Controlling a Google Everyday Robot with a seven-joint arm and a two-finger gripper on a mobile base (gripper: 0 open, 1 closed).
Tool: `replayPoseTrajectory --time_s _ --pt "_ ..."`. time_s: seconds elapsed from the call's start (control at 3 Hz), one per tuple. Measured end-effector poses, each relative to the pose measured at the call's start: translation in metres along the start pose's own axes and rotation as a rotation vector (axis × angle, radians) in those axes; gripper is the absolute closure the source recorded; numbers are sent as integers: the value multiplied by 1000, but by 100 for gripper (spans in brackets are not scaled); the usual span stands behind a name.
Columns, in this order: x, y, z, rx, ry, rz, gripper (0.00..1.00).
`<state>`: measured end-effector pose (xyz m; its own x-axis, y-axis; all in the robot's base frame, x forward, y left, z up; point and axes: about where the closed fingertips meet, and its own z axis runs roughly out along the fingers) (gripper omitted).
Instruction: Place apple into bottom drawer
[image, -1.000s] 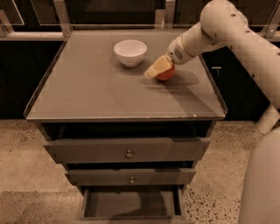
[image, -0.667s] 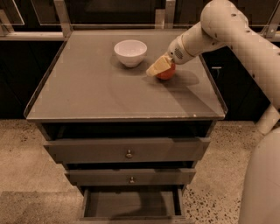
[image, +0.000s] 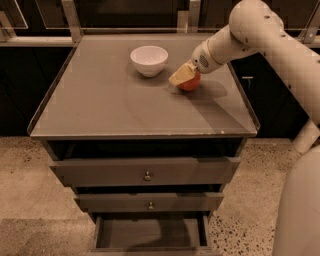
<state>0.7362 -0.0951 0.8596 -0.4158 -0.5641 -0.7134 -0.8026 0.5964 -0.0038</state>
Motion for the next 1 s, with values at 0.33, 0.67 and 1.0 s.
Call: replayPoseTrajectory --time_s 0.33,0.67,1.0 --pt "3 2 -6 -11 12 -8 100" --pt "16 13 -45 7 -9 24 100" --pt "23 48 -112 71 -83 51 100"
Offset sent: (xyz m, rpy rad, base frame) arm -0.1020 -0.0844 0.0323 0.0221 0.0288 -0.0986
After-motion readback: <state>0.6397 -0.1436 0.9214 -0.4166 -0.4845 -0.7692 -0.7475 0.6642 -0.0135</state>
